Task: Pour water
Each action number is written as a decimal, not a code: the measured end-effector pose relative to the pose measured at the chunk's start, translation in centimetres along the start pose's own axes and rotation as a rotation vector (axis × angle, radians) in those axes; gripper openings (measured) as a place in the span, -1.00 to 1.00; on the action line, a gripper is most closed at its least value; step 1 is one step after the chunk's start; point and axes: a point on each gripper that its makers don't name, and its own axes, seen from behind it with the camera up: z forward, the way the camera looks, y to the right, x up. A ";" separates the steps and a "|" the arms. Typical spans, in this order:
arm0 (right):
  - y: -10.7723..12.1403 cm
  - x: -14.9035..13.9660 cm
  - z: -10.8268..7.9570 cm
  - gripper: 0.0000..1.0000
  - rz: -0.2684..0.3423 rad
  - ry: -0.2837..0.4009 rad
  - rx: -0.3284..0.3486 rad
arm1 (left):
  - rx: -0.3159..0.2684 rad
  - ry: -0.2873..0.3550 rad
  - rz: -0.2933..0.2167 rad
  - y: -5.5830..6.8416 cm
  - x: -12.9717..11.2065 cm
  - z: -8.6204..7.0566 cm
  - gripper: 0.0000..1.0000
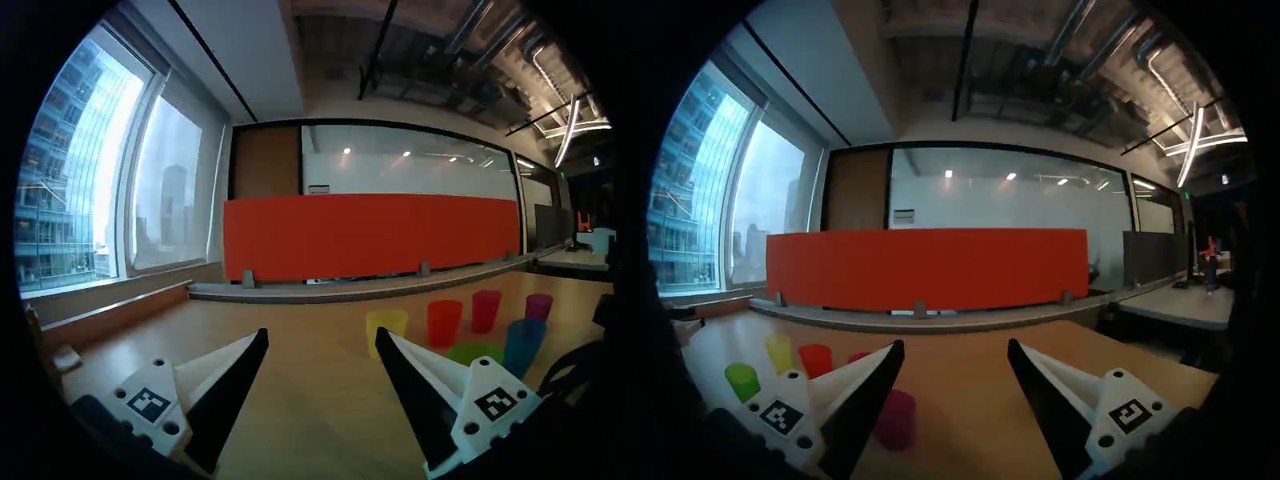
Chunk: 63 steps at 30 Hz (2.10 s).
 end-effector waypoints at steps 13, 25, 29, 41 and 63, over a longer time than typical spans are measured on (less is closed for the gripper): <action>-0.1 -0.3 0.1 1.00 -0.001 -0.002 0.004 | -0.007 -0.023 -0.026 0.0 -0.6 0.1 1.00; -0.6 -0.9 0.1 1.00 -0.019 -0.011 0.019 | -0.013 -0.030 -0.026 0.2 -0.7 0.3 1.00; -0.8 -1.2 0.2 1.00 -0.029 -0.013 0.026 | -0.013 -0.031 -0.026 0.2 -0.7 0.3 1.00; -0.8 -3.5 1.5 1.00 -0.007 -0.032 0.057 | -0.013 -0.031 -0.025 0.1 -0.7 0.3 1.00; 0.2 -5.4 2.3 1.00 0.004 -0.050 0.075 | -0.013 -0.030 -0.025 0.2 -0.8 0.3 1.00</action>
